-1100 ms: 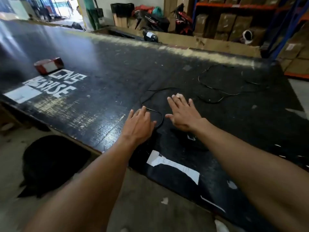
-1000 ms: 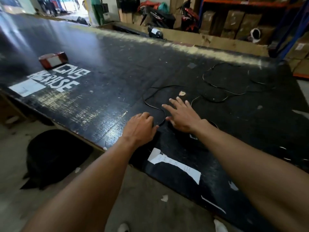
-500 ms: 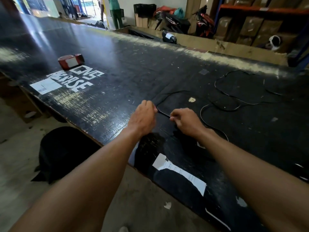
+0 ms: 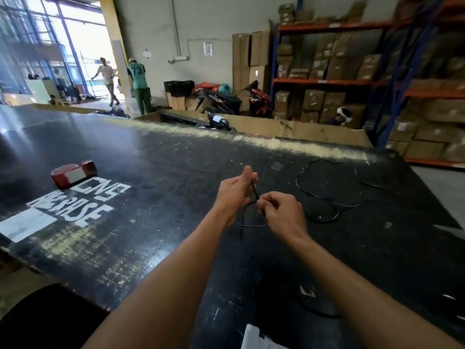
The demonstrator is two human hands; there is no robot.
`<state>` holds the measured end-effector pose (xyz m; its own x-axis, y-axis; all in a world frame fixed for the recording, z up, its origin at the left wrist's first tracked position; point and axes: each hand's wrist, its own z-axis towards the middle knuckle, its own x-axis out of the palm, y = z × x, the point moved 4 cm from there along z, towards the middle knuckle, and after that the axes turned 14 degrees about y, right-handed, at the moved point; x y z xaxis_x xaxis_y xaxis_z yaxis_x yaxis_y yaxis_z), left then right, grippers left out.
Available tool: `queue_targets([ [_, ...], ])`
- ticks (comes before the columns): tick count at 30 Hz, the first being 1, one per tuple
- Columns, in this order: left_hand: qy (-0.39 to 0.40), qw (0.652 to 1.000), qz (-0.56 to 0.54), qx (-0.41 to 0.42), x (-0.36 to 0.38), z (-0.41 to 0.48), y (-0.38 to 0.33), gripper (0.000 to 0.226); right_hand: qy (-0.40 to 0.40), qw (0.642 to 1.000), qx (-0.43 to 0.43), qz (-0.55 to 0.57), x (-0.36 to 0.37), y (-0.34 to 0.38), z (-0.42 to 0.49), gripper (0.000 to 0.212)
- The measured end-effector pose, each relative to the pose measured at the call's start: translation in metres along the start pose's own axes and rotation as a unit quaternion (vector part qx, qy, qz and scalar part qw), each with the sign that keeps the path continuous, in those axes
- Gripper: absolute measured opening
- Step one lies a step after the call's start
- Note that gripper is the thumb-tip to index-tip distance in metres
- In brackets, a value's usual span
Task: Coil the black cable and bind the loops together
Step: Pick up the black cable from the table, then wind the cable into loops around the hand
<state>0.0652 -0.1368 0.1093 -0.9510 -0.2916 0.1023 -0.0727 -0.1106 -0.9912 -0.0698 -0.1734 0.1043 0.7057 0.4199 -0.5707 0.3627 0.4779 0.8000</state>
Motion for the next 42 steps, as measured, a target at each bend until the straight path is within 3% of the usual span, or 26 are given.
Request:
queue_targets([
  [5, 0.074, 0.996, 0.040, 0.031, 0.010, 0.035, -0.003, 0.052, -0.026, 0.999, 0.031, -0.014, -0.005, 0.005, 0.013, 0.017],
  [11, 0.160, 0.987, 0.012, 0.007, 0.013, 0.067, 0.002, 0.058, -0.067, 0.996, 0.050, -0.034, -0.003, 0.010, 0.021, 0.030],
  [19, 0.225, 0.974, -0.016, -0.030, 0.020, 0.094, 0.013, 0.063, -0.091, 0.993, 0.070, -0.021, -0.004, 0.007, 0.031, 0.020],
  [23, 0.226, 0.972, -0.044, -0.040, 0.027, 0.106, 0.014, 0.055, -0.087, 0.993, 0.064, -0.035, -0.017, 0.001, 0.039, 0.018],
  [34, 0.182, 0.980, -0.076, -0.019, 0.054, 0.115, -0.001, 0.058, -0.049, 0.999, 0.008, -0.017, -0.048, -0.011, 0.052, 0.022],
  [38, 0.157, 0.964, -0.213, -0.013, 0.049, 0.114, -0.014, 0.063, -0.008, 0.999, -0.038, 0.029, -0.054, -0.027, 0.045, 0.021],
  [42, 0.162, 0.925, -0.345, 0.016, 0.021, 0.106, -0.031, 0.062, 0.073, 0.996, -0.031, 0.033, -0.047, -0.059, 0.027, 0.020],
])
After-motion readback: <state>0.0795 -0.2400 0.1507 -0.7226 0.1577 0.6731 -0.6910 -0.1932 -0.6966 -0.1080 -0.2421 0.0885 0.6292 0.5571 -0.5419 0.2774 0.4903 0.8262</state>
